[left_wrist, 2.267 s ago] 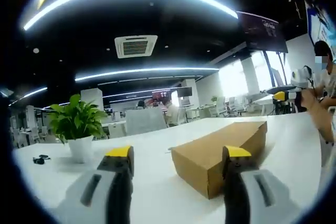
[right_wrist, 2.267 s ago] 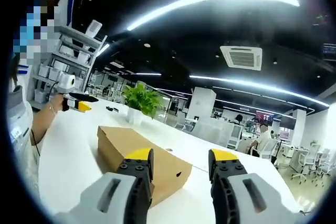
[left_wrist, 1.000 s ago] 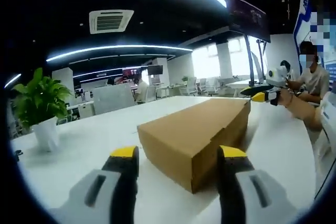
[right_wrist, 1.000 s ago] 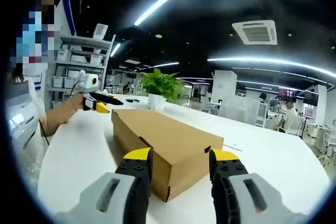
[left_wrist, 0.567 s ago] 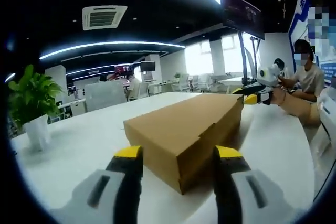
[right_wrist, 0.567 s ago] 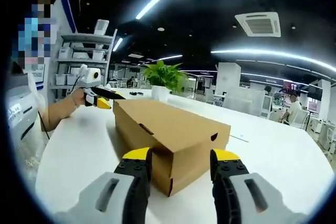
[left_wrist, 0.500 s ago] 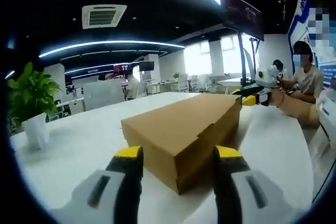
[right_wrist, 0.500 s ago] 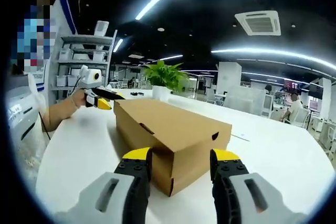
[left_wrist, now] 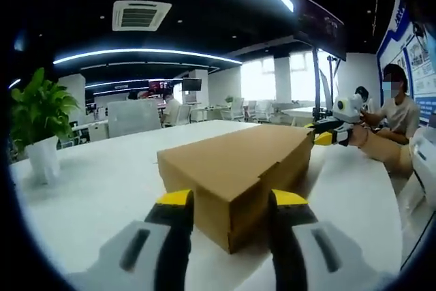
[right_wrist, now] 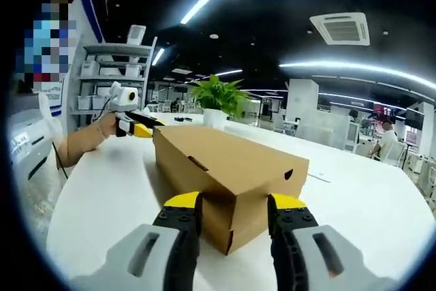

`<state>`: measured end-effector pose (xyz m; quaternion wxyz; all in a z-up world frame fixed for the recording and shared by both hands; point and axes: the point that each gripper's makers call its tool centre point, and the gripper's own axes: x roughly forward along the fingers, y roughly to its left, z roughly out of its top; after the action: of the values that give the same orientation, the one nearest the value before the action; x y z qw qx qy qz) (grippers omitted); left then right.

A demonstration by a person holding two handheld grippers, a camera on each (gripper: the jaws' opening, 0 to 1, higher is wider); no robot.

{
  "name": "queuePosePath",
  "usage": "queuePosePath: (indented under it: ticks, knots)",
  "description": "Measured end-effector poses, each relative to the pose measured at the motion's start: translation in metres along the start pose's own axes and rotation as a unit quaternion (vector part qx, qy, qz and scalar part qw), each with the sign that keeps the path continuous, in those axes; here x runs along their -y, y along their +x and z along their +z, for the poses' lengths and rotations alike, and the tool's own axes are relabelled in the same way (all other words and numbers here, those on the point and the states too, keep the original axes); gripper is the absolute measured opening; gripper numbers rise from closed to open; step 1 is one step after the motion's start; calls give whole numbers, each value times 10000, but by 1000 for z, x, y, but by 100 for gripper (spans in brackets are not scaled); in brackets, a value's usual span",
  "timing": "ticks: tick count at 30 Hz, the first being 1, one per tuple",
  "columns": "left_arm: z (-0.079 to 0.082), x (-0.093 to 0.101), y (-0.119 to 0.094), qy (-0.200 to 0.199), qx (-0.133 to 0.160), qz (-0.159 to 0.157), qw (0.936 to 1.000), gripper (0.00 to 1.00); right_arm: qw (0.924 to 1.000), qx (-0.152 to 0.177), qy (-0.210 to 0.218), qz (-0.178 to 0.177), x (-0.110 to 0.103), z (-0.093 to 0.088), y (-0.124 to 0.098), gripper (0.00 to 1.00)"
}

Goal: Operate the shoe box by opening the lid, removing the specified soft item, and placing it in the target area until the item is outside and the box remains undamaged.

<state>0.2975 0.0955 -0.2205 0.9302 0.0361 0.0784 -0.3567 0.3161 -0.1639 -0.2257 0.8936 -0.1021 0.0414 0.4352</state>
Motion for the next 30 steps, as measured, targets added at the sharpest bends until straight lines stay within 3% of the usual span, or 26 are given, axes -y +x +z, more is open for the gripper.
queuePosePath:
  ticks: [16,30]
  knots:
    - [-1,-2,0,-28,17,37,10000,40,9996,-149,-100,-200,-2,1,-2,35]
    - [-1,-3,0,69,-19,56,10000,40,9992,-316,63,-222,-8,3,-7,33]
